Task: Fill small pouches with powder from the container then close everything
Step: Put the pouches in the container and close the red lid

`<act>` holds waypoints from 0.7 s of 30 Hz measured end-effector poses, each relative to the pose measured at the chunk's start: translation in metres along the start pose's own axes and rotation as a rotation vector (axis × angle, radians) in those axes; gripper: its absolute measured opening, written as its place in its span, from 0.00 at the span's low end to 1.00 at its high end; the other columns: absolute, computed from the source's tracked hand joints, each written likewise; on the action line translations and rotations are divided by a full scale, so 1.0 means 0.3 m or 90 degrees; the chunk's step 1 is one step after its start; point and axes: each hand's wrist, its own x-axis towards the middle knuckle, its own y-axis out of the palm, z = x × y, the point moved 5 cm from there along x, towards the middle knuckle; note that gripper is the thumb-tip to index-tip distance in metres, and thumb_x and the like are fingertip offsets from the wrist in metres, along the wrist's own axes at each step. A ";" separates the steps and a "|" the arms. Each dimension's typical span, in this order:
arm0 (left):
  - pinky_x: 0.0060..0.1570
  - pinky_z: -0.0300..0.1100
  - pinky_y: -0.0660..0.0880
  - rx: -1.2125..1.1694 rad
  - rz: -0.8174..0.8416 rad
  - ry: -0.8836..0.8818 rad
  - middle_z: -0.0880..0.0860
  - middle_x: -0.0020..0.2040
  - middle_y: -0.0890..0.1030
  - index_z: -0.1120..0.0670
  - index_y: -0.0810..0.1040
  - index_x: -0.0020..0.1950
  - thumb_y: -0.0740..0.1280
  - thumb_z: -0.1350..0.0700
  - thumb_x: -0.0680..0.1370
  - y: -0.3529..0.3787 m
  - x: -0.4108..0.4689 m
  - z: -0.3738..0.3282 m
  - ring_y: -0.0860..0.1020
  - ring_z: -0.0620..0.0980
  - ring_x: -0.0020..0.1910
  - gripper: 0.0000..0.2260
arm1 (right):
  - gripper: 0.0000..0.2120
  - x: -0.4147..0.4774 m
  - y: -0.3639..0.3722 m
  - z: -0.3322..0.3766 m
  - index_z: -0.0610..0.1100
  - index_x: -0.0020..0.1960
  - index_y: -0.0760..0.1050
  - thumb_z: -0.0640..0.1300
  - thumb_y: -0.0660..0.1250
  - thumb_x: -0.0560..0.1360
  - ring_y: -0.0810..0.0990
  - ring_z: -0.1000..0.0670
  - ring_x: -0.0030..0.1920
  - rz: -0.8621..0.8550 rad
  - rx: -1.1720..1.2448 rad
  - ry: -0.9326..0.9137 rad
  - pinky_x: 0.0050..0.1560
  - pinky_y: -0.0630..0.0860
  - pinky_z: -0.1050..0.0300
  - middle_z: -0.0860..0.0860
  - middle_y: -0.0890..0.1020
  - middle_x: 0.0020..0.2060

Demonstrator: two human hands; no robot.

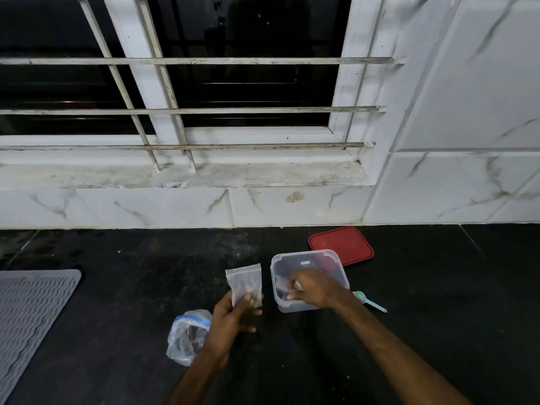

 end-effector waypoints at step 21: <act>0.54 0.46 0.80 0.306 0.066 0.281 0.47 0.61 0.79 0.49 0.75 0.62 0.69 0.57 0.77 0.242 0.162 -0.111 0.78 0.47 0.59 0.14 | 0.09 -0.160 -0.312 -0.083 0.46 0.54 0.82 0.39 0.72 0.74 0.83 0.58 0.45 -0.397 0.149 -0.092 0.47 0.79 0.62 0.54 0.86 0.45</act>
